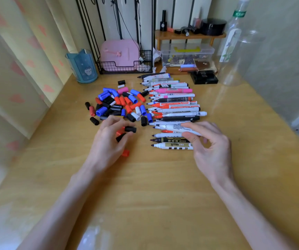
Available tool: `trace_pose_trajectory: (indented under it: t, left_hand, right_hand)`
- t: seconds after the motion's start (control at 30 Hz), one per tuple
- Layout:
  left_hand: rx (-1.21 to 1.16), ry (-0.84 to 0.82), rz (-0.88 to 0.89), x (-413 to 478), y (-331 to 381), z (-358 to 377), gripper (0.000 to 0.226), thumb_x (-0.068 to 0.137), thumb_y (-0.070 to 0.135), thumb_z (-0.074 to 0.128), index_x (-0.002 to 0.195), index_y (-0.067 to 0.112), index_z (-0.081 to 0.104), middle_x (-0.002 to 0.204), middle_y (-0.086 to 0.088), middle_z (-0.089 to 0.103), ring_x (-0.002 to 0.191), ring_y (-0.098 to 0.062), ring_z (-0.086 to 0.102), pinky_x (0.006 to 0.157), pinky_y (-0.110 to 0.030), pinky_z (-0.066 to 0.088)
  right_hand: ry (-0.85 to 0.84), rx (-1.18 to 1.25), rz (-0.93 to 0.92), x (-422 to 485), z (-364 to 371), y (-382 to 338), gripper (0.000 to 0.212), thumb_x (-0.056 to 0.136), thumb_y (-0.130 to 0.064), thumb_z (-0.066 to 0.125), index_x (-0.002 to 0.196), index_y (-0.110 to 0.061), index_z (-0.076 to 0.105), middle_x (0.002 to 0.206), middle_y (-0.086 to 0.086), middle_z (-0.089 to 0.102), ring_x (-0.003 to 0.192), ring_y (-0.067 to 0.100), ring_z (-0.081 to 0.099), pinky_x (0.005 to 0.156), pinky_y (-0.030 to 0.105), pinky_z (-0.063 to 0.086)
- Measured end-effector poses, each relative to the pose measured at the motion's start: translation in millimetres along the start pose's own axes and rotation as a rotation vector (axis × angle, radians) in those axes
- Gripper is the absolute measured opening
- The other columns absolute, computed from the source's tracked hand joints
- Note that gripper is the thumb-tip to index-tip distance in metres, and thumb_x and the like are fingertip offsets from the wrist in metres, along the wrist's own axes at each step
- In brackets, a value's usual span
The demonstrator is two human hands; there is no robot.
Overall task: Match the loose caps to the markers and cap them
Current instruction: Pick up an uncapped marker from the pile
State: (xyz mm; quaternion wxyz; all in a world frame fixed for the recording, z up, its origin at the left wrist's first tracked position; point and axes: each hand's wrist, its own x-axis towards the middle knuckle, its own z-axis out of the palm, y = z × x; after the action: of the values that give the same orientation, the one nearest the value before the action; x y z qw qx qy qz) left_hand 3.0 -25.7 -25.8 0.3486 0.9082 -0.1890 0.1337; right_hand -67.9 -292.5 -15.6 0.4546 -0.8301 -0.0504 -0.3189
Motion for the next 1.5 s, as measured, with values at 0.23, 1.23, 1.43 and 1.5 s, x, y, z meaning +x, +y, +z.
trace_pose_trajectory:
  t: [0.23,1.23,1.43,1.5]
  left_hand:
    - [0.092,0.018,-0.007,3.5,-10.7,6.0,0.031,0.092,0.022,0.076,0.123,0.024,0.074,0.113,0.005,0.061,0.112,-0.018,0.052,0.102,-0.025,0.037]
    - [-0.339,-0.088,-0.017,2.2,32.7,-0.3,0.038,0.096,0.001,0.068,0.121,0.030,0.070,0.092,0.014,0.068,0.079,-0.018,0.068,0.071,-0.034,0.052]
    - [-0.470,-0.167,-0.054,-7.4,34.4,0.6,0.041,0.100,0.007,0.065,0.138,0.024,0.065,0.098,0.000,0.077,0.082,-0.011,0.075,0.082,-0.017,0.053]
    - [-0.474,-0.153,-0.060,-8.3,35.5,0.9,0.036,0.099,0.006,0.067,0.131,0.021,0.067,0.105,0.001,0.076,0.082,-0.015,0.077,0.083,-0.022,0.057]
  right_hand:
    - [-0.017,0.017,0.050,1.2,-0.9,1.2,0.019,0.091,-0.007,0.076,0.107,-0.016,0.081,0.091,-0.012,0.069,0.083,-0.005,0.050,0.074,0.011,0.036]
    - [-0.057,0.031,0.103,2.6,0.5,6.2,0.017,0.091,-0.011,0.077,0.105,-0.020,0.081,0.089,-0.020,0.067,0.082,-0.005,0.052,0.069,0.013,0.036]
    - [-0.114,0.037,0.084,0.3,4.9,6.8,0.019,0.092,-0.014,0.078,0.106,-0.026,0.080,0.096,-0.021,0.069,0.088,0.000,0.052,0.072,0.017,0.039]
    - [-0.112,0.040,0.087,0.1,3.8,7.6,0.019,0.091,-0.014,0.078,0.105,-0.027,0.080,0.097,-0.020,0.070,0.089,0.001,0.053,0.073,0.021,0.040]
